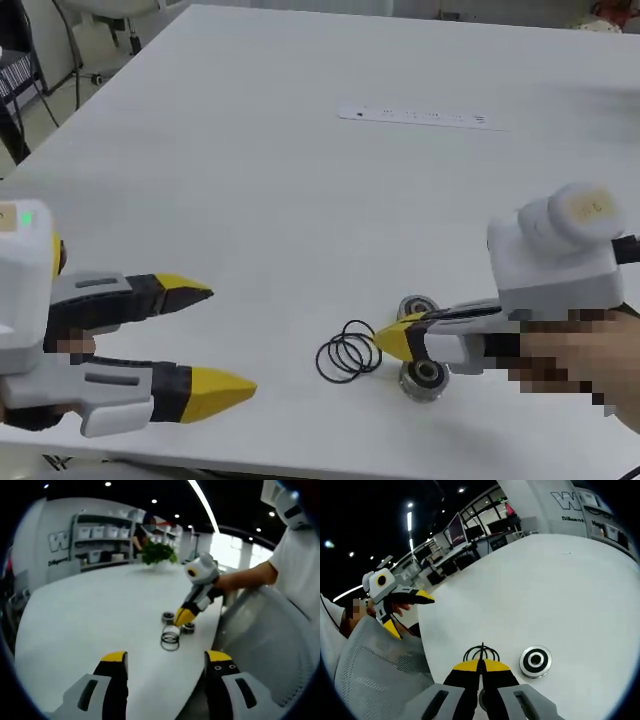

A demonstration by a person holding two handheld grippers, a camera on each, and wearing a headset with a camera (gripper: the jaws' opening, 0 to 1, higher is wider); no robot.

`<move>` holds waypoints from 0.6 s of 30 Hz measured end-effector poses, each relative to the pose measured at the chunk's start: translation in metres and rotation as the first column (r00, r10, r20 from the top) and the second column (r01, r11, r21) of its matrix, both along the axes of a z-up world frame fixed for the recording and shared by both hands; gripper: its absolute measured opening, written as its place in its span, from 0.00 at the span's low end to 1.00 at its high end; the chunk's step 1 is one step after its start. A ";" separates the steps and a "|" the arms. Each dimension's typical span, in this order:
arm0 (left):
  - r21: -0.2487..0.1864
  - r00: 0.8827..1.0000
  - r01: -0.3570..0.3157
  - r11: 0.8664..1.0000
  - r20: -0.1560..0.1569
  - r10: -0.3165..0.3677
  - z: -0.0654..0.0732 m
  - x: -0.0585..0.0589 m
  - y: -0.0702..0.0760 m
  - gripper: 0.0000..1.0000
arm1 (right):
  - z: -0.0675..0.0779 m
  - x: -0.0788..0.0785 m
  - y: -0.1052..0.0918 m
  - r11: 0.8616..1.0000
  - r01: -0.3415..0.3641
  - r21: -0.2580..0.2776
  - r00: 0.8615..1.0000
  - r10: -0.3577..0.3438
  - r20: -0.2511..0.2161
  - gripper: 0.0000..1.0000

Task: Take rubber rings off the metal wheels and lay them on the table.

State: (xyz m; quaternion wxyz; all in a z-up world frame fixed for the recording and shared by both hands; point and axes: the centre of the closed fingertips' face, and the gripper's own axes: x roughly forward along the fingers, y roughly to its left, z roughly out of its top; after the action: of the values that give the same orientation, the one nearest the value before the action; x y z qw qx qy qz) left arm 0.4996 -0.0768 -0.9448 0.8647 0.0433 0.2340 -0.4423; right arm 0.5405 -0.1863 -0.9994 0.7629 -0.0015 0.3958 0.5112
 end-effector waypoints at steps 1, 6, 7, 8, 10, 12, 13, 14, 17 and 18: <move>-0.002 1.000 -0.002 1.000 -0.001 0.002 0.000 0.000 0.000 0.63 | -0.001 0.001 -0.001 1.000 0.005 -0.004 1.000 -0.005 0.001 0.00; -0.009 1.000 -0.014 1.000 0.001 0.014 0.002 0.000 0.001 0.63 | -0.005 0.010 -0.010 0.999 0.039 -0.037 0.999 -0.038 0.024 0.00; -0.009 1.000 -0.016 1.000 0.000 0.016 0.001 0.000 0.001 0.63 | -0.005 0.010 -0.011 0.999 0.038 -0.039 0.999 -0.037 0.025 0.00; -0.008 1.000 -0.017 1.000 0.000 0.017 0.001 0.000 0.001 0.63 | -0.006 0.010 -0.011 0.998 0.037 -0.043 0.999 -0.036 0.027 0.00; -0.013 1.000 -0.021 1.000 -0.005 0.021 0.001 0.000 0.001 0.62 | -0.008 0.009 -0.010 0.998 0.029 -0.055 0.999 -0.027 0.035 0.01; -0.018 1.000 -0.021 1.000 -0.008 0.021 0.000 -0.002 -0.001 0.62 | -0.011 0.008 -0.010 0.997 0.011 -0.080 0.998 -0.007 0.058 0.03; -0.019 1.000 -0.021 1.000 -0.009 0.021 0.000 -0.002 -0.001 0.62 | -0.012 0.008 -0.010 0.996 0.005 -0.088 0.998 0.001 0.064 0.04; -0.019 1.000 -0.023 1.000 -0.010 0.023 0.000 -0.002 -0.001 0.62 | -0.013 0.007 -0.010 0.995 -0.005 -0.097 0.998 0.011 0.067 0.05; -0.020 1.000 -0.025 0.999 -0.010 0.025 0.000 -0.003 -0.002 0.62 | -0.019 0.005 -0.012 0.990 -0.029 -0.136 0.996 0.040 0.081 0.07; -0.020 1.000 -0.027 0.999 -0.010 0.026 0.000 -0.003 -0.002 0.62 | -0.020 0.004 -0.013 0.988 -0.038 -0.149 0.995 0.051 0.089 0.08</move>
State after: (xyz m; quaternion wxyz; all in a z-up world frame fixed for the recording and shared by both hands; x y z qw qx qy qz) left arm 0.4965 -0.0787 -0.9447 0.8697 0.0292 0.2341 -0.4335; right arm 0.5446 -0.1990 -1.0199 0.7666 -0.0905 0.3966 0.4968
